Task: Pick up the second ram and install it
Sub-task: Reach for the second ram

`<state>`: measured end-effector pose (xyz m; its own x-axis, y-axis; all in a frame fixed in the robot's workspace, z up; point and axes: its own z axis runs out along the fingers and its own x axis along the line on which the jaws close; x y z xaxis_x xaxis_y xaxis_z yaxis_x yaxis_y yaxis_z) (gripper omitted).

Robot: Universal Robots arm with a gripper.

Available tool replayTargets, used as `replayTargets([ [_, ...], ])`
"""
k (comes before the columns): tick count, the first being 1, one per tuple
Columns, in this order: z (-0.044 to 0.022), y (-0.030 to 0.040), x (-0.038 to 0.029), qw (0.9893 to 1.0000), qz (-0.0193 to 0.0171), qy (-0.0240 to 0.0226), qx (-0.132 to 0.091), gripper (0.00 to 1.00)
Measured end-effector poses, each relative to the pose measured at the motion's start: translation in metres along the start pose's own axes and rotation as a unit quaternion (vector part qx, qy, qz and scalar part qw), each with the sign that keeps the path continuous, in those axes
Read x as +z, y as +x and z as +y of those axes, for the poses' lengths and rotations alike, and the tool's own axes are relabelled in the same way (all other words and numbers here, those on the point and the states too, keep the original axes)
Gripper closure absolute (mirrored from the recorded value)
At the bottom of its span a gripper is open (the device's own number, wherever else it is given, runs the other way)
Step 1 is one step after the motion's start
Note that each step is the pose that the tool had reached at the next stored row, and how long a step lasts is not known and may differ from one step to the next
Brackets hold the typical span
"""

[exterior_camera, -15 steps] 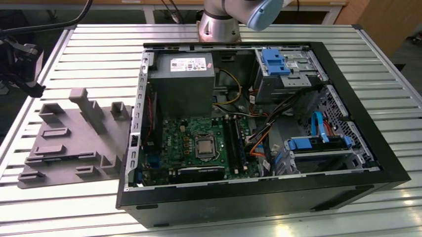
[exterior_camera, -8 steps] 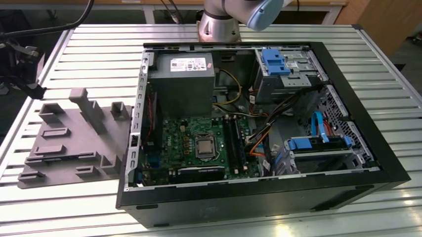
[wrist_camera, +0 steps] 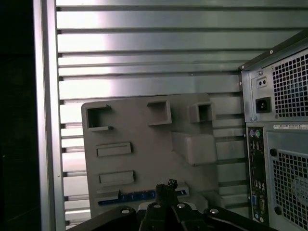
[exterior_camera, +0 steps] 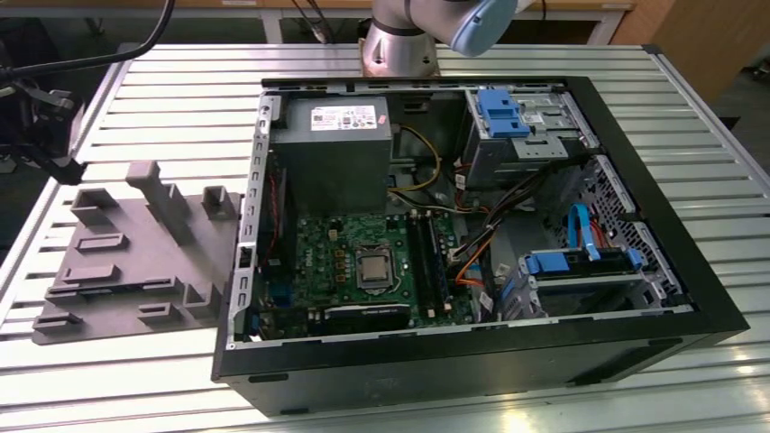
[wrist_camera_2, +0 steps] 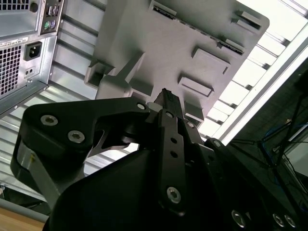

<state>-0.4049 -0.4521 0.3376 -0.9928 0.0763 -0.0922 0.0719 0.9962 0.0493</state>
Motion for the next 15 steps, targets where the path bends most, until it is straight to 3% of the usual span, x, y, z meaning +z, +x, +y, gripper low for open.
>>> replayTargets([
  [15, -0.0012, 0.0008, 0.0085, 1.0, 0.0002, 0.0, 0.0, 0.89],
])
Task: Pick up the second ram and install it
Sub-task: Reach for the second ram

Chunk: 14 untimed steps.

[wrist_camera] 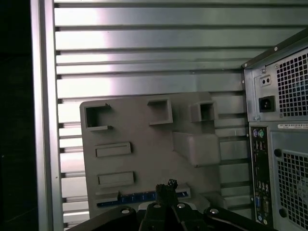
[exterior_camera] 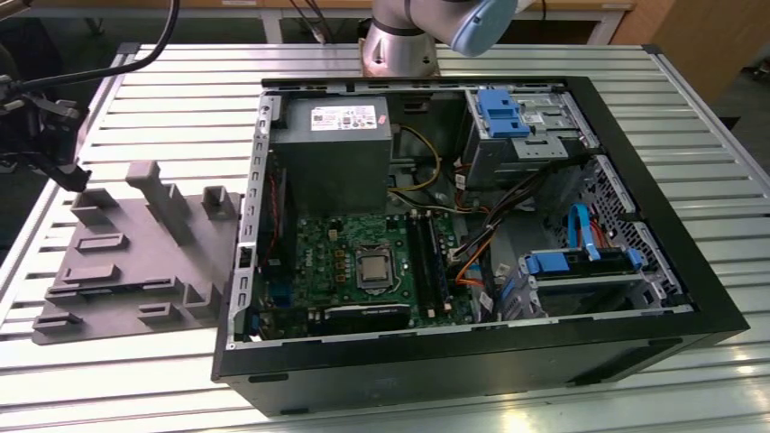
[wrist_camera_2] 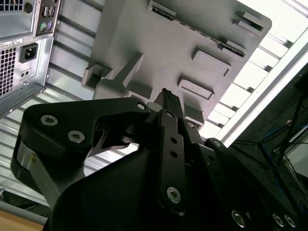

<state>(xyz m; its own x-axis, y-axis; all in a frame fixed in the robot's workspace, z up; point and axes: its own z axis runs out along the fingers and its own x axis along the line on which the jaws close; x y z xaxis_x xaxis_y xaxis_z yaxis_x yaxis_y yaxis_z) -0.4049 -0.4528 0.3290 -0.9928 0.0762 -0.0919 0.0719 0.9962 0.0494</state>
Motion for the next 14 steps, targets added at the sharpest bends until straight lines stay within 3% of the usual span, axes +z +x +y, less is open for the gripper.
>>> replayTargets([
  [7, -0.0007, 0.0004, 0.0045, 1.0, 0.0036, 0.0029, 0.001, 0.89],
  [14, -0.0015, 0.0007, 0.0087, 0.9999, 0.0128, 0.0082, 0.001, 0.89],
])
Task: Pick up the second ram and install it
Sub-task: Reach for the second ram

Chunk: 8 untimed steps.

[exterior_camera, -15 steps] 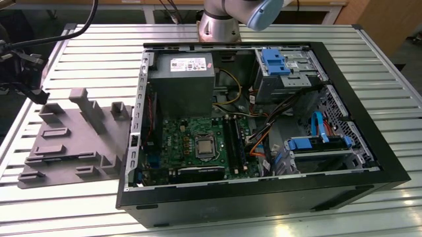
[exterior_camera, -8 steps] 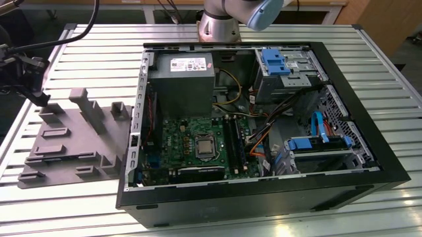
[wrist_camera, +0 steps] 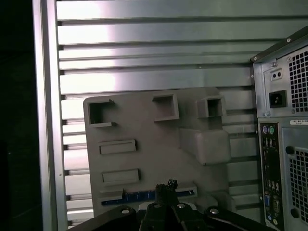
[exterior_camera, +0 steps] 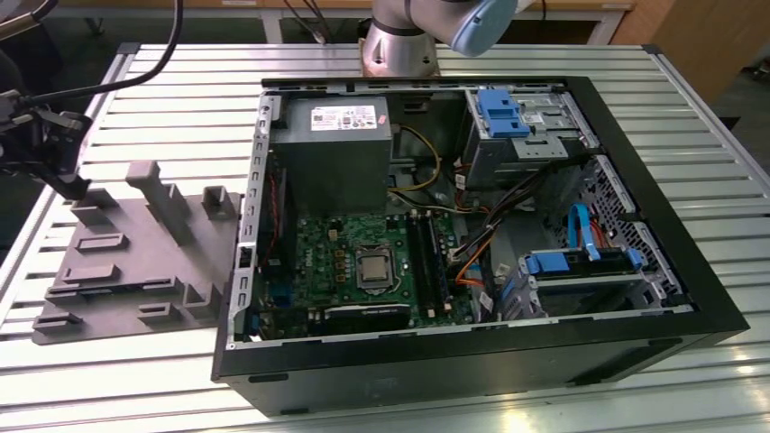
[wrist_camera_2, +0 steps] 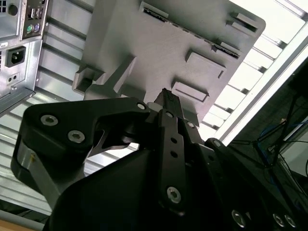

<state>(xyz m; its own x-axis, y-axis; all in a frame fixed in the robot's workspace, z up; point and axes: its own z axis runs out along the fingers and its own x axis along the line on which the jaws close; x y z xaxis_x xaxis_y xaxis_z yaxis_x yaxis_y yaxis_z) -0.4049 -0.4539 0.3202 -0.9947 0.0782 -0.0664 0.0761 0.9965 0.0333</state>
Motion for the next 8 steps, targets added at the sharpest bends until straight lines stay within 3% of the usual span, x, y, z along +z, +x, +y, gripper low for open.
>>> replayTargets([
  [8, -0.0028, 0.0001, 0.0051, 0.9999, 0.0147, 0.0046, 0.0, 0.89],
])
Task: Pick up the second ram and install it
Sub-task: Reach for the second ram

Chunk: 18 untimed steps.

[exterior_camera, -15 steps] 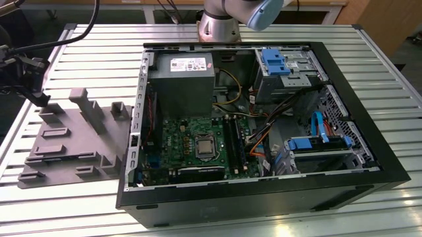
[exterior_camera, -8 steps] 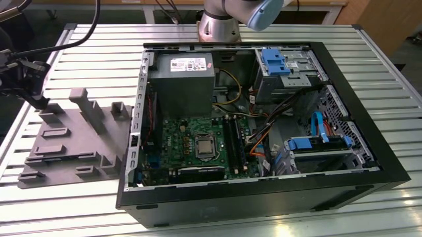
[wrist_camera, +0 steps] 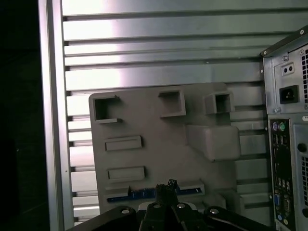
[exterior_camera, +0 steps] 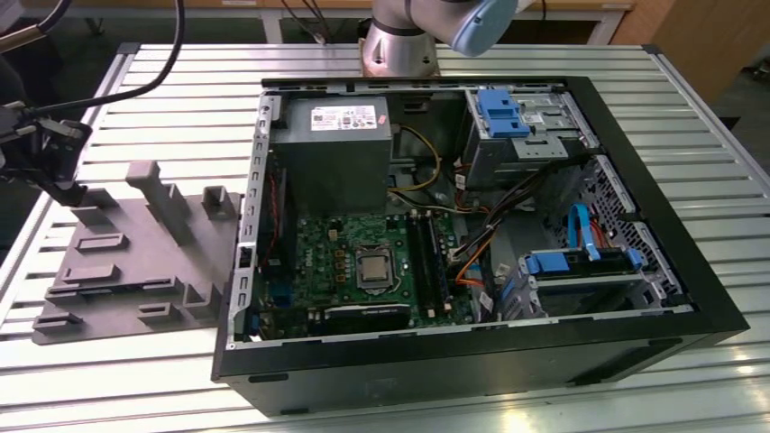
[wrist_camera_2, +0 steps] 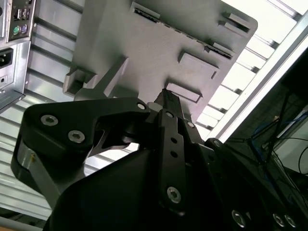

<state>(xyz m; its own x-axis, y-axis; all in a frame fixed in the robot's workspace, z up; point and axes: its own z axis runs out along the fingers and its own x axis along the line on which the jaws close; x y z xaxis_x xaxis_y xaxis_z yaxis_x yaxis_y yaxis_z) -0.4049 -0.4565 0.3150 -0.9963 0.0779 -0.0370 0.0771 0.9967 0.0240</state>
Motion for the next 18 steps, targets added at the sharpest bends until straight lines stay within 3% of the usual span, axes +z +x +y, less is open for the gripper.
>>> replayTargets([
  [5, -0.0028, 0.0, 0.005, 1.0, 0.0061, 0.0005, 0.0, 0.89],
  [18, -0.0139, 0.0004, 0.0141, 0.9999, 0.0108, 0.0009, 0.0, 0.89],
])
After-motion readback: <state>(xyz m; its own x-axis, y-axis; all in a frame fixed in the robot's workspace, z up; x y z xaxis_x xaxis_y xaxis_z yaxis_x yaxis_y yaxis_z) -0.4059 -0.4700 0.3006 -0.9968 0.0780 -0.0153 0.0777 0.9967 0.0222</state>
